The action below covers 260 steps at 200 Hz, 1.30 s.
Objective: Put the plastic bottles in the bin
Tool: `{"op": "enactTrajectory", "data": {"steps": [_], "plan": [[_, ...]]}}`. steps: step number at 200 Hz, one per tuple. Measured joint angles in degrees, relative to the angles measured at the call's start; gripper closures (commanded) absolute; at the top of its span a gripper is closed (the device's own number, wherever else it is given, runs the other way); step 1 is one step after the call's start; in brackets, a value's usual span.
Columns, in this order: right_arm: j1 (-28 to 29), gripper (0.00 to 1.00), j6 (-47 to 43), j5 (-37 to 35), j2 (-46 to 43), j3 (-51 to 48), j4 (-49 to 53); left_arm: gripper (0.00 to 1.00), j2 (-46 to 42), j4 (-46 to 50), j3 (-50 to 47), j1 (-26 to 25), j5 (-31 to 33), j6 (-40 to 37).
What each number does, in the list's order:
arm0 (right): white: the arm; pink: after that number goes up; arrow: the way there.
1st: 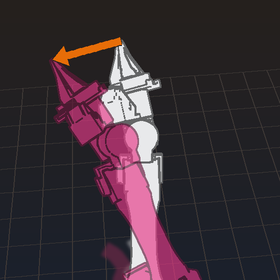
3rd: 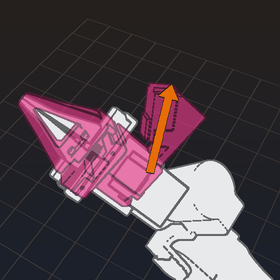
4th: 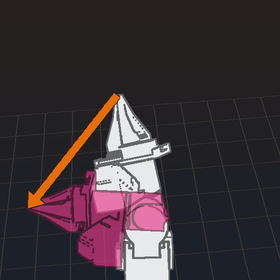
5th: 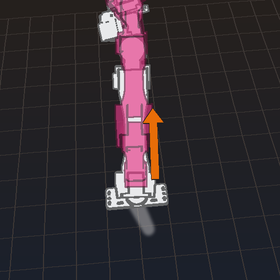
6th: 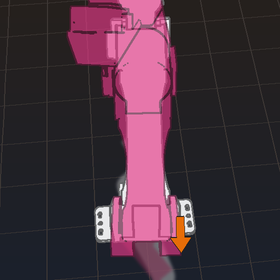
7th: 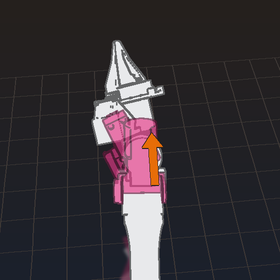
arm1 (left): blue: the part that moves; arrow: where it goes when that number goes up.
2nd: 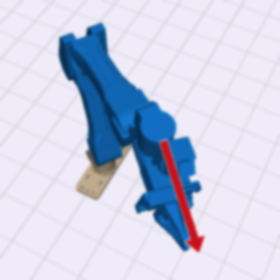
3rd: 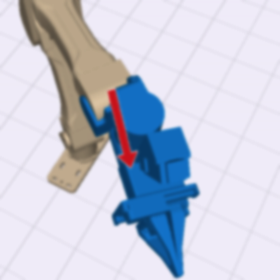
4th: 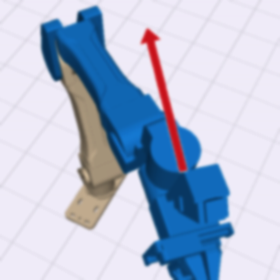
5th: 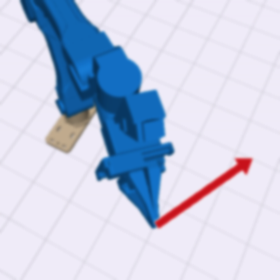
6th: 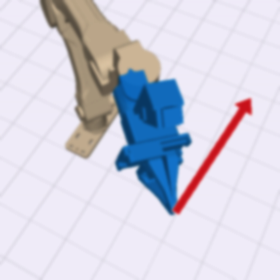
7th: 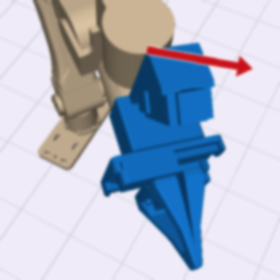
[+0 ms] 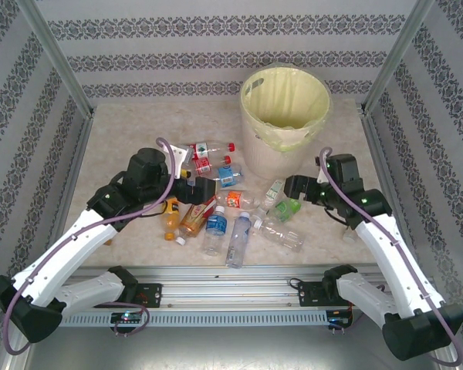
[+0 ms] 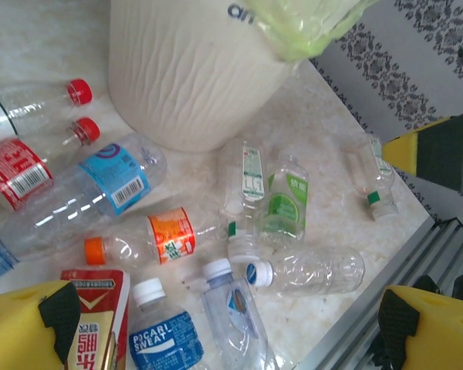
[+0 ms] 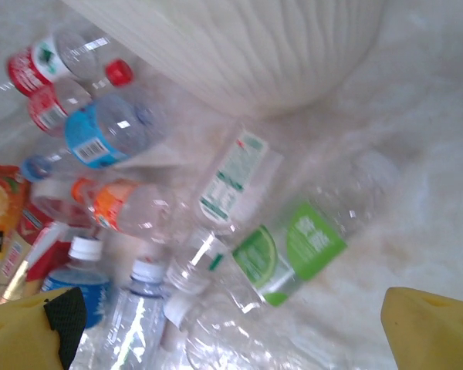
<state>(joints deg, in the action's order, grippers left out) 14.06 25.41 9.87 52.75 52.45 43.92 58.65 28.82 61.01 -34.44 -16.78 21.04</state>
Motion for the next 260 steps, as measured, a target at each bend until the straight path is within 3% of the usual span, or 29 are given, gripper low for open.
{"op": "enactTrajectory", "data": {"steps": [66, 162, 260], "plan": [[6.1, 0.04, 5.6, -3.7, -4.0, -8.9, 0.3, 0.00, -1.5, -4.3, -6.0, -3.5, 1.9, 2.4], [5.9, 0.18, 20.5, -11.5, 1.8, -11.2, -2.3, 0.00, -2.1, -7.7, -8.6, -5.7, 2.3, 1.4], [4.8, 0.22, 27.7, -12.2, 6.3, -13.4, -14.3, 0.00, 3.2, -8.3, -8.2, -6.4, 0.8, 0.6]]}}
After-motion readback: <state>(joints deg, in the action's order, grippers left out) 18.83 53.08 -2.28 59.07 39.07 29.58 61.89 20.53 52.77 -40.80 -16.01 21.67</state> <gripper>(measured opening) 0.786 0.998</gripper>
